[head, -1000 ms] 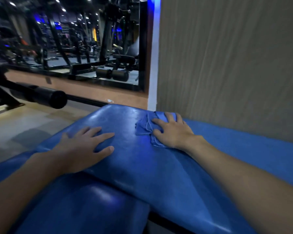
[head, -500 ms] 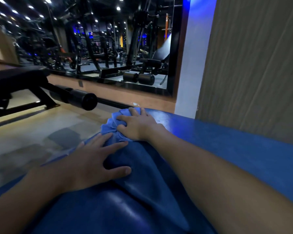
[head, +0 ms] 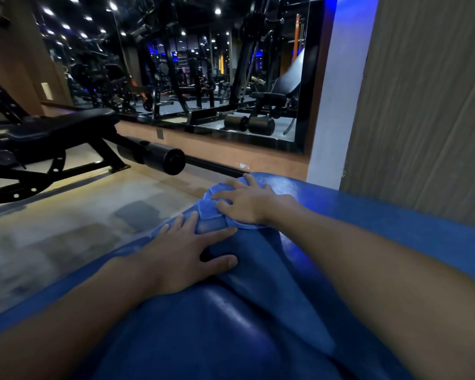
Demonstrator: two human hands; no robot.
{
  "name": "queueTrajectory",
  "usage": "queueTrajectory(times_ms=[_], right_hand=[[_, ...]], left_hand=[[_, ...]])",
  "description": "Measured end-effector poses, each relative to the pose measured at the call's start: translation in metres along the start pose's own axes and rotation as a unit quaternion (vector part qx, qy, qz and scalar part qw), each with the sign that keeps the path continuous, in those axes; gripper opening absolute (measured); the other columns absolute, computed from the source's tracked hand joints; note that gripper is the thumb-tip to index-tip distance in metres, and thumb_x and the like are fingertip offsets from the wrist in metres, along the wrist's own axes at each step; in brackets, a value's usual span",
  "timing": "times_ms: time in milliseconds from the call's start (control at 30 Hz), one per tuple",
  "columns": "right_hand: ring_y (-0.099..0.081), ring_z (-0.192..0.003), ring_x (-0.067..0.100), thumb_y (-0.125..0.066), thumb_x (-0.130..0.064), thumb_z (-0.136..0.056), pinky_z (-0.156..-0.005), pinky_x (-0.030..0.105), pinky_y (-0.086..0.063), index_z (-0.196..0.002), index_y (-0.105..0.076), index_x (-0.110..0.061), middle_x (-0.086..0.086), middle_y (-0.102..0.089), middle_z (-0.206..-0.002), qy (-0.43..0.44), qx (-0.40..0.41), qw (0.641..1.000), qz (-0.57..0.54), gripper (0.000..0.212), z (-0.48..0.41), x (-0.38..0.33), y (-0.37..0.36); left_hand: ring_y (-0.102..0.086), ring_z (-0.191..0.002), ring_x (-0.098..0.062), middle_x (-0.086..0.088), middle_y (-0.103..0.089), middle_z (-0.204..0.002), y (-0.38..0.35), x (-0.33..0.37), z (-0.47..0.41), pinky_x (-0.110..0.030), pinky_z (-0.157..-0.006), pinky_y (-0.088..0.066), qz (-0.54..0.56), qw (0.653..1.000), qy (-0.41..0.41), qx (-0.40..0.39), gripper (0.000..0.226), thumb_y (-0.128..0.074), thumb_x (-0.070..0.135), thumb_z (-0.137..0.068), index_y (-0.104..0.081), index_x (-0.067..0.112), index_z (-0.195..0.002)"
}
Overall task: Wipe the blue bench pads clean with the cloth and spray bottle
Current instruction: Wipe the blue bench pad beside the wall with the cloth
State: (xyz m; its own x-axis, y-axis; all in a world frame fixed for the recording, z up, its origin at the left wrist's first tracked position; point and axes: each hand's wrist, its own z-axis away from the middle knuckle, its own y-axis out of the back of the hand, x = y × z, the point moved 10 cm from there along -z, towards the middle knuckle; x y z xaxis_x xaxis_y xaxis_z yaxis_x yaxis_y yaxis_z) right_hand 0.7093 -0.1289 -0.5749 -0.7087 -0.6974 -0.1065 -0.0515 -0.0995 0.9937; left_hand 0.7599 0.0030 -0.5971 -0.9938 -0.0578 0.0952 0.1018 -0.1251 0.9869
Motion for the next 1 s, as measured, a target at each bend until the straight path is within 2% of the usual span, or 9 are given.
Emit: queueTrajectory(times_ms=[67, 133, 333, 400, 500, 567, 767, 933, 1000], right_hand=[[0.009, -0.151, 0.031, -0.022, -0.051, -0.099, -0.115, 0.065, -0.010, -0.146, -0.030, -0.053, -0.012, -0.007, -0.164, -0.001, 0.003, 1.000, -0.004, 0.048, 0.010, 0.010, 0.001], [0.007, -0.151, 0.031, -0.023, -0.051, -0.099, -0.115, 0.064, -0.012, -0.146, -0.030, -0.054, -0.011, -0.008, -0.165, -0.006, 0.007, 1.000, -0.003, 0.047, 0.023, 0.017, 0.002], [0.005, -0.151, 0.030, -0.023, -0.051, -0.100, -0.115, 0.059, -0.011, -0.145, -0.030, -0.055, -0.013, -0.008, -0.164, -0.018, 0.015, 1.000, 0.004, 0.046, 0.071, 0.043, 0.001], [0.005, -0.151, 0.030, -0.022, -0.053, -0.100, -0.116, 0.060, -0.010, -0.145, -0.030, -0.056, -0.012, -0.009, -0.164, -0.023, 0.016, 1.000, 0.005, 0.046, 0.087, 0.052, -0.001], [0.007, -0.151, 0.028, -0.022, -0.053, -0.099, -0.117, 0.061, -0.009, -0.145, -0.029, -0.057, -0.012, -0.009, -0.164, -0.034, 0.019, 0.999, 0.003, 0.047, 0.113, 0.067, -0.001], [0.008, -0.151, 0.026, -0.022, -0.053, -0.099, -0.117, 0.061, -0.009, -0.145, -0.029, -0.056, -0.011, -0.009, -0.164, -0.038, 0.018, 0.999, 0.004, 0.046, 0.131, 0.076, -0.001], [0.010, -0.151, 0.026, -0.020, -0.054, -0.100, -0.116, 0.060, -0.007, -0.146, -0.028, -0.055, -0.011, -0.008, -0.164, -0.048, 0.017, 0.999, 0.003, 0.047, 0.185, 0.100, -0.002], [0.010, -0.151, 0.025, -0.021, -0.050, -0.101, -0.116, 0.060, -0.007, -0.146, -0.029, -0.053, -0.012, -0.008, -0.164, -0.046, 0.020, 0.999, -0.002, 0.046, 0.234, 0.117, 0.002], [0.010, -0.151, 0.026, -0.022, -0.049, -0.101, -0.116, 0.060, -0.008, -0.146, -0.029, -0.053, -0.012, -0.008, -0.164, -0.048, 0.019, 0.999, -0.003, 0.046, 0.253, 0.126, 0.002]], left_hand=[[0.007, -0.153, -0.029, -0.008, 0.004, -0.166, 0.002, 0.010, 0.008, -0.046, -0.121, -0.005, -0.001, 1.000, 0.003, -0.018, 0.063, -0.025, 0.083, -0.080, -0.007, 0.072, -0.140], [0.007, -0.153, -0.029, -0.007, 0.004, -0.167, 0.002, 0.020, 0.017, -0.045, -0.121, -0.006, -0.004, 1.000, -0.003, -0.030, 0.058, -0.033, 0.075, -0.089, -0.010, 0.070, -0.142], [0.007, -0.153, -0.027, -0.006, -0.003, -0.167, 0.002, 0.038, 0.028, -0.049, -0.123, -0.007, 0.021, 0.999, 0.005, -0.029, 0.077, -0.044, 0.082, -0.081, -0.018, 0.059, -0.149], [0.006, -0.153, -0.027, -0.005, -0.002, -0.167, -0.001, 0.047, 0.030, -0.052, -0.122, -0.008, 0.014, 0.999, 0.003, -0.029, 0.095, -0.035, 0.093, -0.068, -0.015, 0.052, -0.152], [0.005, -0.153, -0.027, 0.001, -0.003, -0.167, -0.005, 0.062, 0.032, -0.056, -0.121, -0.008, 0.000, 1.000, -0.005, -0.019, 0.126, -0.011, 0.104, -0.045, -0.013, 0.042, -0.154], [0.003, -0.153, -0.026, 0.003, -0.005, -0.166, -0.007, 0.071, 0.032, -0.057, -0.120, -0.009, -0.007, 1.000, -0.003, -0.011, 0.136, -0.005, 0.106, -0.039, -0.014, 0.035, -0.155], [0.005, -0.153, -0.022, 0.002, -0.002, -0.167, -0.016, 0.117, 0.044, -0.057, -0.121, -0.006, -0.013, 1.000, -0.012, -0.023, 0.129, -0.015, 0.104, -0.049, -0.014, 0.031, -0.156], [0.004, -0.154, -0.023, 0.002, -0.002, -0.167, -0.020, 0.150, 0.057, -0.054, -0.121, -0.007, -0.010, 1.000, 0.006, -0.024, 0.143, -0.006, 0.108, -0.038, -0.012, 0.031, -0.158], [0.001, -0.154, -0.022, 0.002, -0.006, -0.167, -0.019, 0.166, 0.062, -0.054, -0.121, -0.009, -0.006, 1.000, 0.002, -0.019, 0.135, -0.011, 0.106, -0.044, -0.016, 0.033, -0.157]])
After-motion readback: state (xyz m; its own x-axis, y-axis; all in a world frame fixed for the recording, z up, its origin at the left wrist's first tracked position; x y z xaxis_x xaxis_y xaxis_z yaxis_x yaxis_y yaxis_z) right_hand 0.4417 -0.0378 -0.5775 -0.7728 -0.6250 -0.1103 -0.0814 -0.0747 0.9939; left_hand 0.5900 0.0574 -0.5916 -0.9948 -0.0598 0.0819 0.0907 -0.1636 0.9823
